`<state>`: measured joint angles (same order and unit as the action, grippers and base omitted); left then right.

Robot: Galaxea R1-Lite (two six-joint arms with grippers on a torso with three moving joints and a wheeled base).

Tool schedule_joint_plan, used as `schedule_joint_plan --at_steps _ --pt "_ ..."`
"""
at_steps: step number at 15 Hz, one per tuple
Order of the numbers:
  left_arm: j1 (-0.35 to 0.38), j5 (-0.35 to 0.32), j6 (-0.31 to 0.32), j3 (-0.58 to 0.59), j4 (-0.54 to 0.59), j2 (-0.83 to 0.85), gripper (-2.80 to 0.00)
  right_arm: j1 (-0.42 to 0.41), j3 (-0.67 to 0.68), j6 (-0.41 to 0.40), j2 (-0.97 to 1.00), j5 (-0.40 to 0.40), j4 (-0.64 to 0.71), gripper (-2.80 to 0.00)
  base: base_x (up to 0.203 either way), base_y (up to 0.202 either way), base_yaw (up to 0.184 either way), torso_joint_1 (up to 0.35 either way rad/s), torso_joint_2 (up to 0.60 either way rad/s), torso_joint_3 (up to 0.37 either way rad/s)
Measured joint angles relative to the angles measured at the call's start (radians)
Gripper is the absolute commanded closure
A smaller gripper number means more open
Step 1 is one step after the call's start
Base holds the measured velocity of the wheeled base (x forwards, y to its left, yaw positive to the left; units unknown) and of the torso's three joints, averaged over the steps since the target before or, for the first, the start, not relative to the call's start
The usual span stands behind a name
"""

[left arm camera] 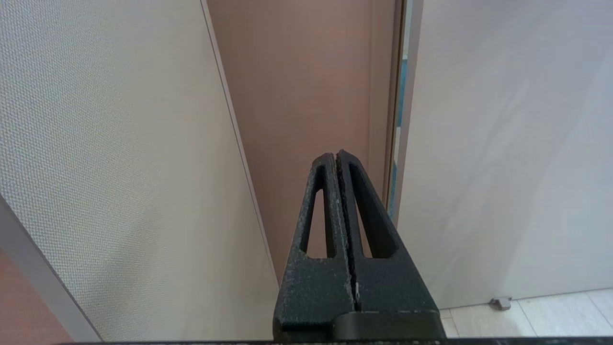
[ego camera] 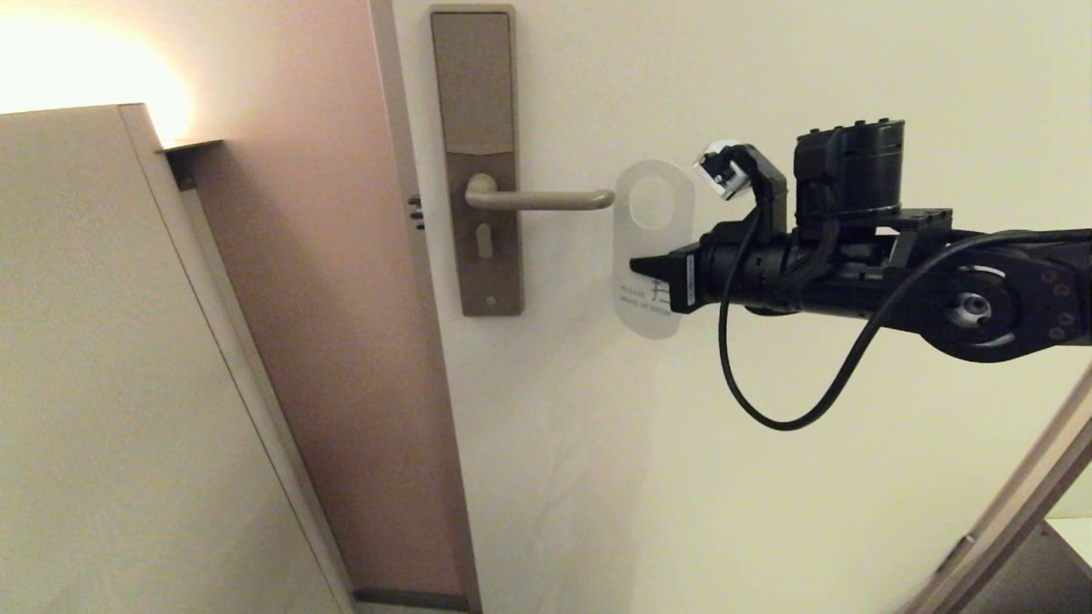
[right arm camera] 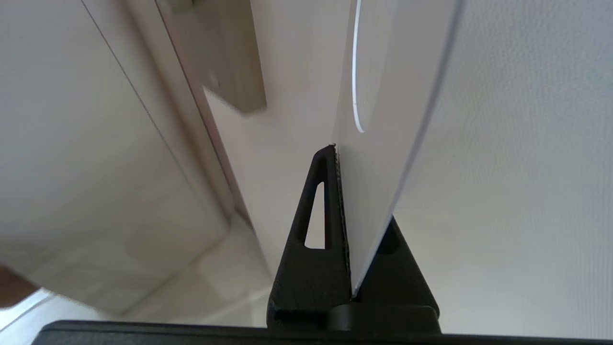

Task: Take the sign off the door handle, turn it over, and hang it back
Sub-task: Hang the sign back with the other side facing out

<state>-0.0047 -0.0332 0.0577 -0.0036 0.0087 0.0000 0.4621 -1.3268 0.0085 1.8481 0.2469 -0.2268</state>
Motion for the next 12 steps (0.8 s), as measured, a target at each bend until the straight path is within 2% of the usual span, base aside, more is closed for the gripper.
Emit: schedule_joint_plan --at_steps 2,7,12 --pt "0.0 0.0 0.0 0.0 0.0 0.0 0.0 -0.001 0.014 0.001 -0.016 -0.057 0.014 0.0 0.0 0.0 0.0 0.0 0.0 0.0" --pt "0.0 0.0 0.0 0.0 0.0 0.0 0.0 -0.001 0.052 0.001 -0.074 -0.126 0.083 0.0 0.0 0.0 0.0 0.0 0.0 0.0" --pt "0.0 0.0 0.0 0.0 0.0 0.0 0.0 0.044 0.024 0.01 -0.08 -0.223 0.124 0.0 0.0 0.0 0.0 0.0 0.0 0.0"
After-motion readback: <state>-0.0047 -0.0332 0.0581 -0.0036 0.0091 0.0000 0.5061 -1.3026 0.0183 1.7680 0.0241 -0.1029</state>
